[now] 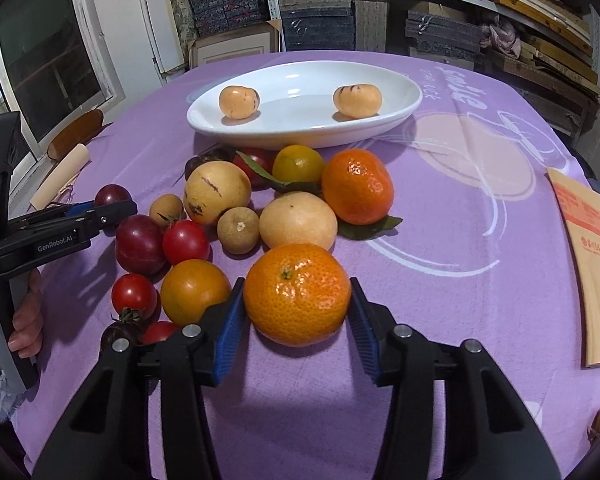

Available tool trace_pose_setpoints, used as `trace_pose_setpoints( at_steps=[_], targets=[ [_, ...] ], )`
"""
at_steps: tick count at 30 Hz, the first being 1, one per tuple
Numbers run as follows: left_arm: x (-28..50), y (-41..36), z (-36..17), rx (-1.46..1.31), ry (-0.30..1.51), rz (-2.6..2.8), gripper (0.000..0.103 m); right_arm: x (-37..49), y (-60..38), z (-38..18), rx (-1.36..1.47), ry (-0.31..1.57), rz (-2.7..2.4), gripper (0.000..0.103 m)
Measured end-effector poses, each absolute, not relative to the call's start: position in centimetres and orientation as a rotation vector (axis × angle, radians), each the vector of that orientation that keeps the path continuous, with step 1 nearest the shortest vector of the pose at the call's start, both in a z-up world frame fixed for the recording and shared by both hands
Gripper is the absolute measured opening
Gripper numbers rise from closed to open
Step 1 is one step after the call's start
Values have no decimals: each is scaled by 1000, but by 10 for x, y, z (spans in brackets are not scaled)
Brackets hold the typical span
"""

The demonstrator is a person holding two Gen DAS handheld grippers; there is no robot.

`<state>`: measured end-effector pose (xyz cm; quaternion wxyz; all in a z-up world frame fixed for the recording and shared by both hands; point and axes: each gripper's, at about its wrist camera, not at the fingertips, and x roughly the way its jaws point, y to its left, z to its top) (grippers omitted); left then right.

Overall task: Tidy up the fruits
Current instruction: 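Grasp the mandarin with the right tool while the left tool holds the plum, then lower the plum and mandarin onto the white plate and open both tools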

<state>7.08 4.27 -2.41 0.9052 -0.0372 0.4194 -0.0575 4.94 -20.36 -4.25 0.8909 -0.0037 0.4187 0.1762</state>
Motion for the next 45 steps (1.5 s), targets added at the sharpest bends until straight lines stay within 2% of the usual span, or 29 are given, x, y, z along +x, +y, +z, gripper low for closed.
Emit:
trace_pose_setpoints(
  at_steps=[5,12,21,28,37,39,40,41,45],
  targets=[
    [69,41,-24,-77,858,-133,41,39,-204,-34,-43,799,320,48],
    [54,28,1,-10,706,-120,41,30,-214,-17,-1,727,320,48],
    [126,2,49,8,707,-170,41,89,-225,56,-17,683,293,48],
    [198,-25,47,27,777,-157,41,160,-190,36,-51,792,326,48],
    [267,-44,19,4,915,-193,42,195,-166,6,-87,870,330,48],
    [268,-43,16,-9,910,-179,48,199,-165,1,-86,875,326,53],
    [267,-41,17,-20,904,-173,60,198,-166,2,-80,863,321,65],
    [266,-40,20,-26,890,-170,69,197,-167,4,-73,852,314,72],
    [253,-31,39,-24,837,-159,71,188,-179,15,-42,814,311,72]
  ],
)
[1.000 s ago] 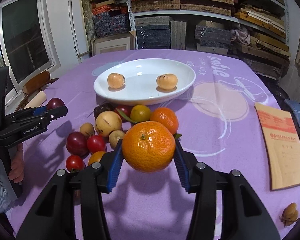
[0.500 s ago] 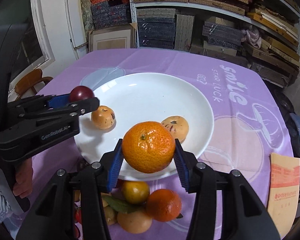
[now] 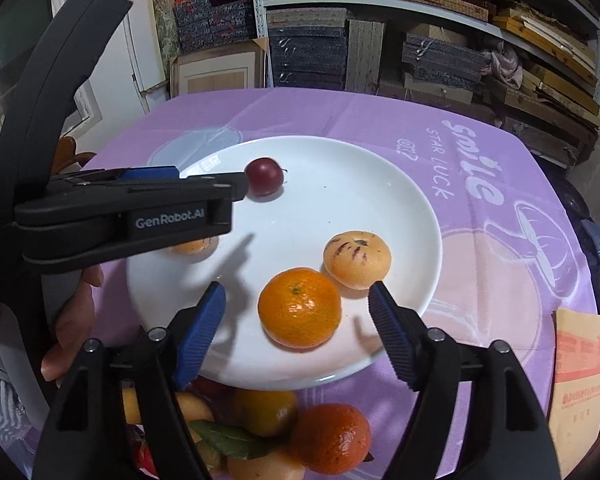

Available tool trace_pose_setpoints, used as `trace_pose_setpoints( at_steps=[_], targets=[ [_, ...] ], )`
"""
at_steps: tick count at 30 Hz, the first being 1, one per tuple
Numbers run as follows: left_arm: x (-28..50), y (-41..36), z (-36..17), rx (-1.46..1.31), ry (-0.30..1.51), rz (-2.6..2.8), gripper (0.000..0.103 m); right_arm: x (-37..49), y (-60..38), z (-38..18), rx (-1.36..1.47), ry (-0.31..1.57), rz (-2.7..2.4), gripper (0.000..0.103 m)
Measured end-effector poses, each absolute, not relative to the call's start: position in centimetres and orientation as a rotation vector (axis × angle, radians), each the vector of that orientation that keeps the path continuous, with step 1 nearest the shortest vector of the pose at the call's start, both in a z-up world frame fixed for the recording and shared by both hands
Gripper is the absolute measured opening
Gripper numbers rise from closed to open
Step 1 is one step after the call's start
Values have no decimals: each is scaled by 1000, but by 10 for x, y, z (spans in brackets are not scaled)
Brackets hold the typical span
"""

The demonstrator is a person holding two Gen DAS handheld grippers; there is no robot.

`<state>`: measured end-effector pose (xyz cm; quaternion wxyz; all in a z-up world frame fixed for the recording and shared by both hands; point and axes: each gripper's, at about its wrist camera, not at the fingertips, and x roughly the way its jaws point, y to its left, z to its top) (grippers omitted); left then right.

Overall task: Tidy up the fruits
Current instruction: 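Lower the plum and mandarin onto the white plate and open both tools, then withdraw both tools from the plate toward the remaining fruits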

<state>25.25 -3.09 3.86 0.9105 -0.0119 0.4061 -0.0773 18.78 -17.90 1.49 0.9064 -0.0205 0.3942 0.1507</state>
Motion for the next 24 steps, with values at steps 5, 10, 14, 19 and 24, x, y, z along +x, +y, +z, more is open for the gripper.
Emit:
trace_pose_setpoints(
  at_steps=[5,10,14,19,24],
  targets=[
    [204,-2,59,-64,789,-131,79,144,-217,36,69,718,290,91],
    [125,18,41,-49,790,-103,85,83,-260,32,237,619,268,99],
    [77,13,16,-13,808,-87,85,50,-279,15,311,598,244,99],
    [49,-7,2,76,754,-76,85,45,-286,-1,310,634,224,99],
    [46,-10,4,60,717,-112,85,50,-296,0,376,626,211,99]
  ],
)
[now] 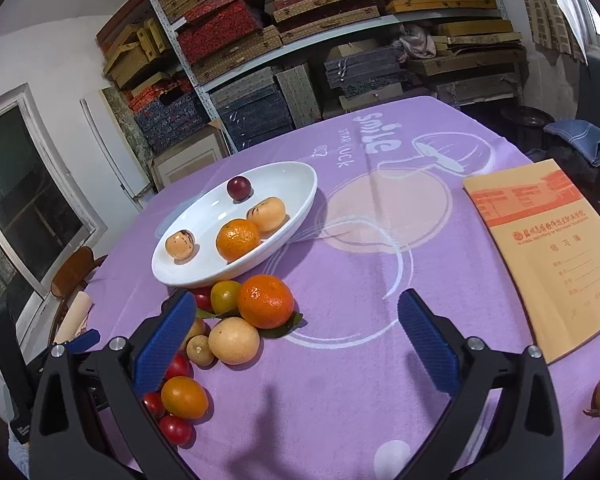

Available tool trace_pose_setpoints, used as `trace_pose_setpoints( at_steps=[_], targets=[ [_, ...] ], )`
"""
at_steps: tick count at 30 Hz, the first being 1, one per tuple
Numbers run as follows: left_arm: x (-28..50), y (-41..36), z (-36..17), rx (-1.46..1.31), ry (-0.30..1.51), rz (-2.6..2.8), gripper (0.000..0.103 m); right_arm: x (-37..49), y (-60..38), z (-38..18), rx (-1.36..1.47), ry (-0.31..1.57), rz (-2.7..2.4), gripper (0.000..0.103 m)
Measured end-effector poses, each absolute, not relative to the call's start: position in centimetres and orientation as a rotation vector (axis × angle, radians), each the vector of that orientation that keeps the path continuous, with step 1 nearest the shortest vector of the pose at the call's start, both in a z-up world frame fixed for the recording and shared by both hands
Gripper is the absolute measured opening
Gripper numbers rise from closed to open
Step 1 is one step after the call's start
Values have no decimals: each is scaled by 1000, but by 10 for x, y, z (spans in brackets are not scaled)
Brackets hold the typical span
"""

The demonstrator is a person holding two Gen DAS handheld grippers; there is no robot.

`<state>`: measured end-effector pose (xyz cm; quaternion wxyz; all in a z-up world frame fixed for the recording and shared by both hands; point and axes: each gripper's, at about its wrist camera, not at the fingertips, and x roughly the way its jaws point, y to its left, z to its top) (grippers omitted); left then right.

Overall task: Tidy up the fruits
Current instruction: 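Withdraw both tools from the plate toward the remaining fruits, then move the left tool to another dark red plum and close on it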

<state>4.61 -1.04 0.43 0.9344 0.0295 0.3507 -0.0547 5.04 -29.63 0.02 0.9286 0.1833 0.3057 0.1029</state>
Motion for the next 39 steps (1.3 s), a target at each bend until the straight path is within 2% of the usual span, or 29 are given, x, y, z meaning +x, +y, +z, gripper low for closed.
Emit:
trace_pose_setpoints(
  at_steps=[10,13,28,36,39],
  targets=[
    [42,-29,-9,153,733,-158,87,60,-295,-6,364,653,183,99],
    [44,-28,-15,165,754,-143,97,61,-295,-8,365,655,178,99],
    [54,27,-19,3,822,-79,95,60,-296,-7,367,661,182,99],
    [43,20,-13,-18,763,-192,94,61,-285,-10,340,683,199,99],
    [44,16,-12,-26,761,-228,86,60,-280,-10,319,682,204,99]
  ],
)
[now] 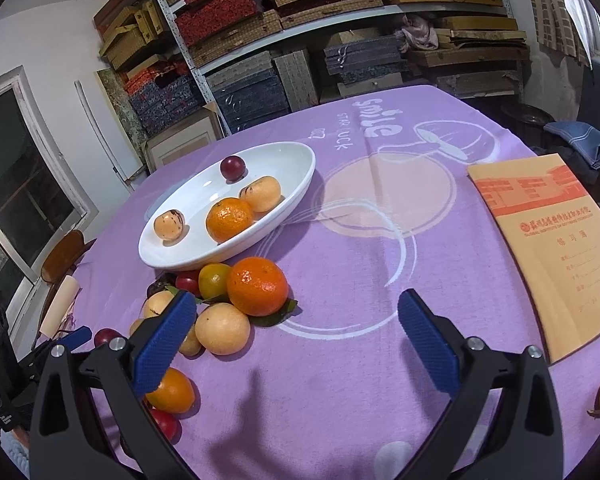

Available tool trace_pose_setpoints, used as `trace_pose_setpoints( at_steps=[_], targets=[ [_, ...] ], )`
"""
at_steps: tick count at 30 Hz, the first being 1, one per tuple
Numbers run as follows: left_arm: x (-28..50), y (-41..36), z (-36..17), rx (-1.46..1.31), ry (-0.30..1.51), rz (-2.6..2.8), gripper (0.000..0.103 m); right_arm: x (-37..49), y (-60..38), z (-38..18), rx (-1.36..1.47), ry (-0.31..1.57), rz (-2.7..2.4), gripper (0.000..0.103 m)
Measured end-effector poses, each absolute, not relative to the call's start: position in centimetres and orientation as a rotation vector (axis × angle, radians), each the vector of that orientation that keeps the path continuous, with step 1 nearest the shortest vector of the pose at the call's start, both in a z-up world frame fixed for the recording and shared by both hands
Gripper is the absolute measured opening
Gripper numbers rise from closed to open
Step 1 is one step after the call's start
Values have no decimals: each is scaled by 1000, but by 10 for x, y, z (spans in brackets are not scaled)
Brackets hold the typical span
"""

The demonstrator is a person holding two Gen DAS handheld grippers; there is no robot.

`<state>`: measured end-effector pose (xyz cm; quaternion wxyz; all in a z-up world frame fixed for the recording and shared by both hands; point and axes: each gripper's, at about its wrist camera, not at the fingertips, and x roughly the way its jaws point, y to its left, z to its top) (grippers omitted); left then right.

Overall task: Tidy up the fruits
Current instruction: 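Move the left tool to another dark red plum and close on it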

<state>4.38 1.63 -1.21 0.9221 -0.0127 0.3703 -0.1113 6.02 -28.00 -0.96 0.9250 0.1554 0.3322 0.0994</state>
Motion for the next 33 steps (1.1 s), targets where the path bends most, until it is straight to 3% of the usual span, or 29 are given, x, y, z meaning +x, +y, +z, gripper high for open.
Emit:
trace_pose_setpoints(
  at_steps=[2,12,20,30,33],
  targets=[
    [47,16,-14,-32,777,-249,77,61,-279,-11,316,685,203,99],
    [58,23,-22,-58,841,-152,77,62,-277,-13,312,694,204,99],
    [61,30,-26,-21,877,-77,58,62,-278,-13,317,696,202,99],
    [57,34,-26,-40,875,-117,54,63,-278,-14,316,706,210,99],
    [54,36,-26,-40,874,-121,48,63,-271,-14,293,720,247,99]
  ],
)
